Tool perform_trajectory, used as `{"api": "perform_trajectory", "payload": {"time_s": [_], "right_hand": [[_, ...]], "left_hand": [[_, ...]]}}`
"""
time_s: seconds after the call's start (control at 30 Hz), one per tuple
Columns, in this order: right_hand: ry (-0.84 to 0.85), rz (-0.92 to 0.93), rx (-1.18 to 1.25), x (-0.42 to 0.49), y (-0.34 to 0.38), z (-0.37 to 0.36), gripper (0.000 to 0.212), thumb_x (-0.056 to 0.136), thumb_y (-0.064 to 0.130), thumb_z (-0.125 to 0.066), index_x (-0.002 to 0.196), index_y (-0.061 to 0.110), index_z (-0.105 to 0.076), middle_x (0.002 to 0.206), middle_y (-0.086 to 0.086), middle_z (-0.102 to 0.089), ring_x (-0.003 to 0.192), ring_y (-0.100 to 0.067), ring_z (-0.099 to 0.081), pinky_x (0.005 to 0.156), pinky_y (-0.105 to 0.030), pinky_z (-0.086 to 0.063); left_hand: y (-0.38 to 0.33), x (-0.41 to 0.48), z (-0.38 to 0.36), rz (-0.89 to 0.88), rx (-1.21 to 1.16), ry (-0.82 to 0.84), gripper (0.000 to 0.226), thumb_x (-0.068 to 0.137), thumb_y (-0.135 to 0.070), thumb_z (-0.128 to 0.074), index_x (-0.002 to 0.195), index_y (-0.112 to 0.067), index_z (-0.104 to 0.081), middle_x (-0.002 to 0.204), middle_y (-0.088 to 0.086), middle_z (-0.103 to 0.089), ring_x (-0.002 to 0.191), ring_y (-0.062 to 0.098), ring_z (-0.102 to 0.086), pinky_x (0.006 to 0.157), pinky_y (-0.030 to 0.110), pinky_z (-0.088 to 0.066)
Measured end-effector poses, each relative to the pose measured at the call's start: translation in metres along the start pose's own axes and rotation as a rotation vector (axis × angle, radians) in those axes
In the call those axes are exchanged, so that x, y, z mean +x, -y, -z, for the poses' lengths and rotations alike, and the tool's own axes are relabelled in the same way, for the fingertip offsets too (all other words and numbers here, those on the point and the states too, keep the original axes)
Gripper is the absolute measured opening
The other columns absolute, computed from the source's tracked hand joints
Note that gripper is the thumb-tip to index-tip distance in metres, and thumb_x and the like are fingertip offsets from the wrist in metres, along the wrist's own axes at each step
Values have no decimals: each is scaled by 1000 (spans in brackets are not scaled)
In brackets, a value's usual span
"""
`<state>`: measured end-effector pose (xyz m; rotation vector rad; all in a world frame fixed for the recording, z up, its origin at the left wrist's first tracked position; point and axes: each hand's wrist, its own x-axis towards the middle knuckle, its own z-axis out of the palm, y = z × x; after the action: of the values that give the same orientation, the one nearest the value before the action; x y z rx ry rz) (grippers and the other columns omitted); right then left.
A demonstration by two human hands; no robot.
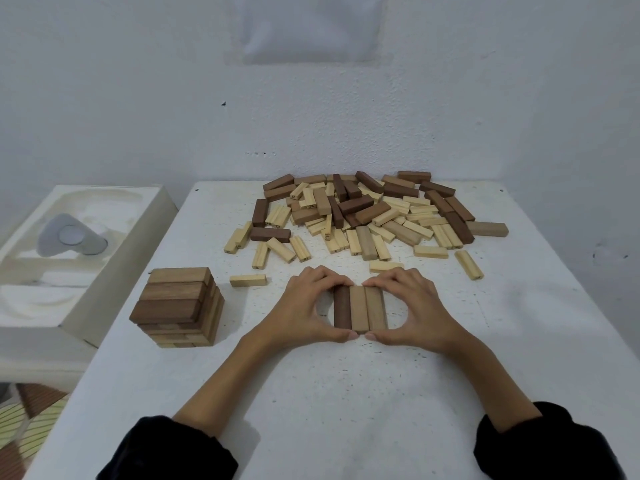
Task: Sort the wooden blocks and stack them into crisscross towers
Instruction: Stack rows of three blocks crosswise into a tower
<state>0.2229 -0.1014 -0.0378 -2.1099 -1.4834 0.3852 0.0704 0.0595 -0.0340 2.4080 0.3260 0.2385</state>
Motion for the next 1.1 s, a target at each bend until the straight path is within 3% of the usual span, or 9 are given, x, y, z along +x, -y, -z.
{"api": "perform_trajectory", "payload": {"time_s": [0.2,0.3,0.5,0.6,0.8,1.1], "right_hand": [[-46,10,71,-3,9,10,78,53,72,-59,124,40,-48,114,31,-36,110,1,-31,94,-30,-25],[-77,34,90,-4,18,18,75,54,70,-61,122,43,-47,116,28,-39,111,0,-33,96,-32,-28],[-147,127,114,-2,45,39,73,56,70,-63,122,41,-50,115,18,-46,115,-1,-34,97,-26,-28],[-184,186,68,5,64,47,71,56,71,-63,120,42,-49,111,19,-47,108,-4,-37,93,-31,-31],[-213,267,64,27,112,46,71,54,72,-59,118,41,-50,112,17,-47,106,-6,-38,91,-30,-30],[-185,296,77,70,178,1,78,51,74,-54,118,32,-57,107,13,-48,105,-5,-35,92,-32,-31]], "left_hand": [[-10,0,10,-13,-64,0,71,55,-61,-73,119,-36,-55,111,-21,-48,110,-1,-41,93,18,-36],[-19,-1,21,-51,-61,1,71,54,-64,-69,118,-37,-53,112,-19,-48,110,-4,-41,91,9,-31],[-36,-11,58,-116,-14,-18,70,58,-63,-69,121,-35,-52,115,-19,-46,111,-6,-39,88,3,-29],[-43,-21,80,-139,11,-55,70,59,-62,-69,121,-33,-53,116,-20,-46,111,-5,-40,87,1,-27],[-41,-45,126,-155,103,-141,70,59,-60,-70,120,-28,-57,112,-13,-50,107,-2,-45,86,6,-34],[0,-92,183,-11,48,-137,65,58,-55,-72,117,-32,-58,113,-12,-54,113,14,-51,95,26,-43]]}}
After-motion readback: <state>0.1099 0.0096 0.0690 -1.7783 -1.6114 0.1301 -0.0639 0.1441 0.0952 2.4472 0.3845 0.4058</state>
